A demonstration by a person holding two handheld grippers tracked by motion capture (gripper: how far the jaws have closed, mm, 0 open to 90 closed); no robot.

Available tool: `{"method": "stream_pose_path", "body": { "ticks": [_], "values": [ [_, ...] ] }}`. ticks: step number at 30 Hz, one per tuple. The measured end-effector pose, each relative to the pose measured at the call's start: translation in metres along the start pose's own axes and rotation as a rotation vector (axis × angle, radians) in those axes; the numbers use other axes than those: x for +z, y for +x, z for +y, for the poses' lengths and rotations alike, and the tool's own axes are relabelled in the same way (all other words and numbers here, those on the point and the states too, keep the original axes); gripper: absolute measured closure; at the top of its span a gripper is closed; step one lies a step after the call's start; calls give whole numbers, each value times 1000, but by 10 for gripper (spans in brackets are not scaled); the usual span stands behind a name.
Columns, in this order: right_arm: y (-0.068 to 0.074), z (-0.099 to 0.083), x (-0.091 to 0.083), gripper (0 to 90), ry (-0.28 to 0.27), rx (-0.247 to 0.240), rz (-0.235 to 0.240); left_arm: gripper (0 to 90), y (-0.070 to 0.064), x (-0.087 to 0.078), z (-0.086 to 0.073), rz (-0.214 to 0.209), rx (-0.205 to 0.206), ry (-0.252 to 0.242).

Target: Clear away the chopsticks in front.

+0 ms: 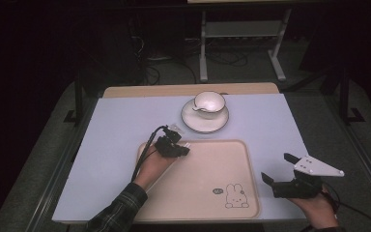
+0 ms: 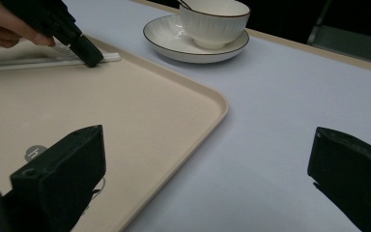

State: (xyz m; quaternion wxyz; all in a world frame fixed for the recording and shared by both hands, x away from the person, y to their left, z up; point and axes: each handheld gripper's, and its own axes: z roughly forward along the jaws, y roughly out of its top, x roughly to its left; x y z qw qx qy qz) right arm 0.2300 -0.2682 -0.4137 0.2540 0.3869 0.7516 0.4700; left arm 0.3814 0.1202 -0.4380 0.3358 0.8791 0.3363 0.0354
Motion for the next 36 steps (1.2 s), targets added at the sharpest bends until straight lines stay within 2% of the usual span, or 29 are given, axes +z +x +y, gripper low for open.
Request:
{"method": "stream_pose_path", "body": {
  "ticks": [9, 13, 23, 36],
  "values": [
    [1, 0, 0, 0, 3, -3, 1, 894, 12, -19, -17, 31, -18, 15],
    [0, 0, -1, 0, 2, -1, -1, 893, 16, -27, -25, 31, -32, 19],
    [1, 0, -1, 28, 0, -5, -3, 893, 16, -49, -52, 26, -45, 30],
    [2, 0, -1, 29, -1, -6, -2, 893, 18, -75, -80, 50, -60, 49]
  ]
}}
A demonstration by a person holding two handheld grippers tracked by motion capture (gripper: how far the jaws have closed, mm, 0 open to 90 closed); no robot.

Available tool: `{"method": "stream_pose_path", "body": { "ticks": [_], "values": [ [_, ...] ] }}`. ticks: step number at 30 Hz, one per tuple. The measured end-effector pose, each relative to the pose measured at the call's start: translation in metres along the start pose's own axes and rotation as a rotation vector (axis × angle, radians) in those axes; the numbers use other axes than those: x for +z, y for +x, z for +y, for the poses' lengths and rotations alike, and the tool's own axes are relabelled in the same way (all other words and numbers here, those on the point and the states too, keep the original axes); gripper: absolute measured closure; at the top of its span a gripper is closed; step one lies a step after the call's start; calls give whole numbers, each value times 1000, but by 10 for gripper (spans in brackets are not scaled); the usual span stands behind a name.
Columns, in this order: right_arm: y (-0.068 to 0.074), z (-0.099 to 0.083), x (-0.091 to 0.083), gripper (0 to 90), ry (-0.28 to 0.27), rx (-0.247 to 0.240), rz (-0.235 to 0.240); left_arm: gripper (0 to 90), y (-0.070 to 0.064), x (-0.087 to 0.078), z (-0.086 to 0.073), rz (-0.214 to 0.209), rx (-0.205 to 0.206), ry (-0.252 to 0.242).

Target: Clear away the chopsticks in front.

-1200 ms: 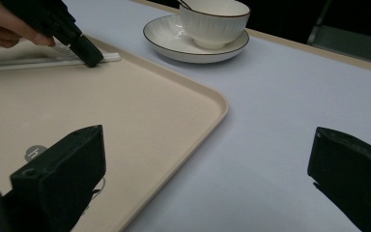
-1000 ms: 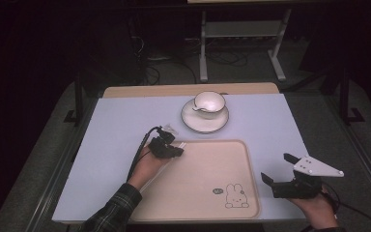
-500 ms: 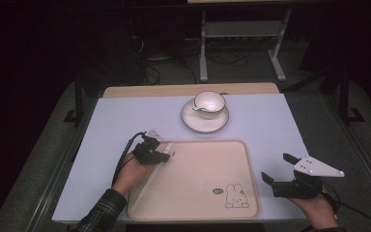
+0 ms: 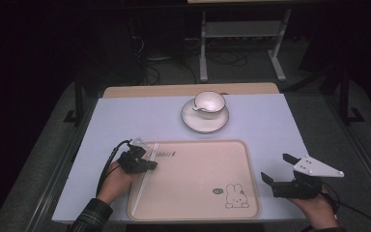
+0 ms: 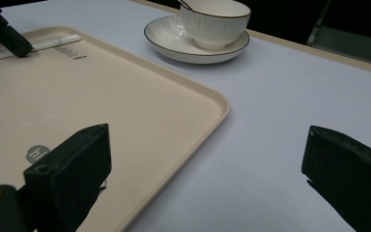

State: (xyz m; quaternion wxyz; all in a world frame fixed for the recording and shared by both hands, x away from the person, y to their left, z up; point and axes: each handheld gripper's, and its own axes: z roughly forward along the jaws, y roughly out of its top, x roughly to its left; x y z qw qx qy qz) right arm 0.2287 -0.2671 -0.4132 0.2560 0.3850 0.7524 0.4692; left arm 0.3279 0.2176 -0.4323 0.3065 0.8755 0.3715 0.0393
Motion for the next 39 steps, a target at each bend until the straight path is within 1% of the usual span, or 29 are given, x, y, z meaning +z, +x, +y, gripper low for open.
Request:
{"method": "stream_pose_path", "body": {
  "ticks": [8, 15, 17, 21, 24, 25, 27, 31, 32, 39],
  "values": [
    [0, 0, 0, 29, 0, 1, 0, 893, 1, -8, -11, 8, -15, -2],
    [0, 0, 0, 30, 0, 1, -1, 891, -2, -10, -13, 24, 3, 8],
    [0, 0, 0, 30, 0, 1, 0, 874, -3, -10, -12, 25, 5, 1],
    [0, 0, 0, 30, 0, 1, 0, 840, -5, -19, -10, 19, 7, -48],
    [0, 0, 0, 30, 0, 1, 1, 790, -5, -34, -11, 19, 11, -128],
    [0, 0, 0, 30, 0, 1, 1, 761, -5, -39, -12, 20, 8, -154],
    [0, 0, 0, 30, 0, 2, 1, 660, -5, -48, -17, 32, 19, -195],
    [0, -1, 0, 30, 0, 2, 2, 493, -2, -60, -32, 52, 1, -256],
    [0, -1, 0, 30, 1, 2, 3, 477, -2, -63, -36, 59, 2, -269],
    [0, 0, 1, 30, 0, -1, 5, 269, -3, -77, -57, 114, 3, -360]
  ]
}}
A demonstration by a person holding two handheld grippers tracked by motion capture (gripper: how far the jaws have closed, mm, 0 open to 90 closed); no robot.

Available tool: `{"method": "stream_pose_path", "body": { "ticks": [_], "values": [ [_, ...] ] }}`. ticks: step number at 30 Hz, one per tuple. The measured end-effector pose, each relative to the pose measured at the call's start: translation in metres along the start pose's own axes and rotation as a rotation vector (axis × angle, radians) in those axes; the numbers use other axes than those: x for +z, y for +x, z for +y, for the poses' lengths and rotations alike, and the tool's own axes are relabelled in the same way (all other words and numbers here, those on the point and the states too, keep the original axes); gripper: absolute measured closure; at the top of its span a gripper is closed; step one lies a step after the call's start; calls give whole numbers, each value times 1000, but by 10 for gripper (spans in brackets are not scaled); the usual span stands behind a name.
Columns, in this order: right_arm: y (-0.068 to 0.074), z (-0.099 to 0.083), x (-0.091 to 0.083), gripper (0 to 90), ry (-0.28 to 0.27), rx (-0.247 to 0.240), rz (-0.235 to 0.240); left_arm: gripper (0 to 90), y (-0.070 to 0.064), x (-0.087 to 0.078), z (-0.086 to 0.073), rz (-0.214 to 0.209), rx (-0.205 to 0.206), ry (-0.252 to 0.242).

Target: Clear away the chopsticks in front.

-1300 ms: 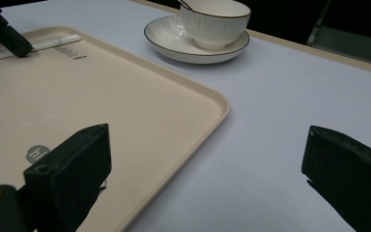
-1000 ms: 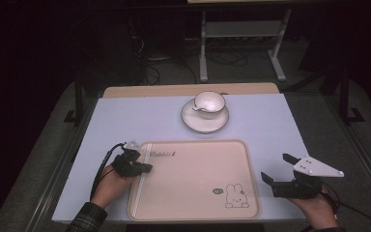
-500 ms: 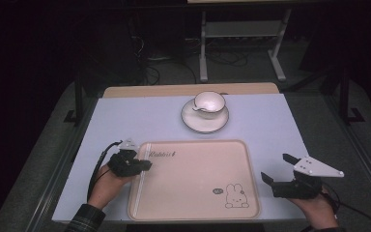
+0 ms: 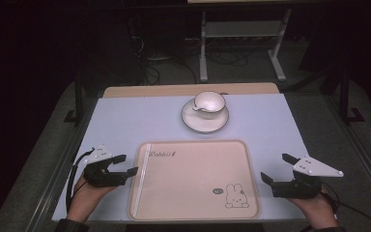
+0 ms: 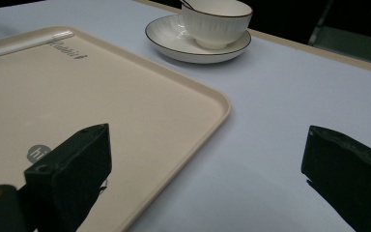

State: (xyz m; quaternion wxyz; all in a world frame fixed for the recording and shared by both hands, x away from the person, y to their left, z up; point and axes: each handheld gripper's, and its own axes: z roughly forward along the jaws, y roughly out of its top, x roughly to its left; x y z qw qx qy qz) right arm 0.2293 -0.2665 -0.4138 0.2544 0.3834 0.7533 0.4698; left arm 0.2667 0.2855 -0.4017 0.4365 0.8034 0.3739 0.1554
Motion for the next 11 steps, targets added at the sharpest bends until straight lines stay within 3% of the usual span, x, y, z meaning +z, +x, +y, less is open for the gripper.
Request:
{"method": "stream_pose_path", "body": {
  "ticks": [6, 11],
  "values": [
    [0, 0, 1, 30, 2, -3, 4, 129, 7, -11, -16, 32, -33, -51],
    [0, 1, 2, 30, 2, -2, 4, 129, 6, -16, -16, 32, -25, -84]
  ]
}}
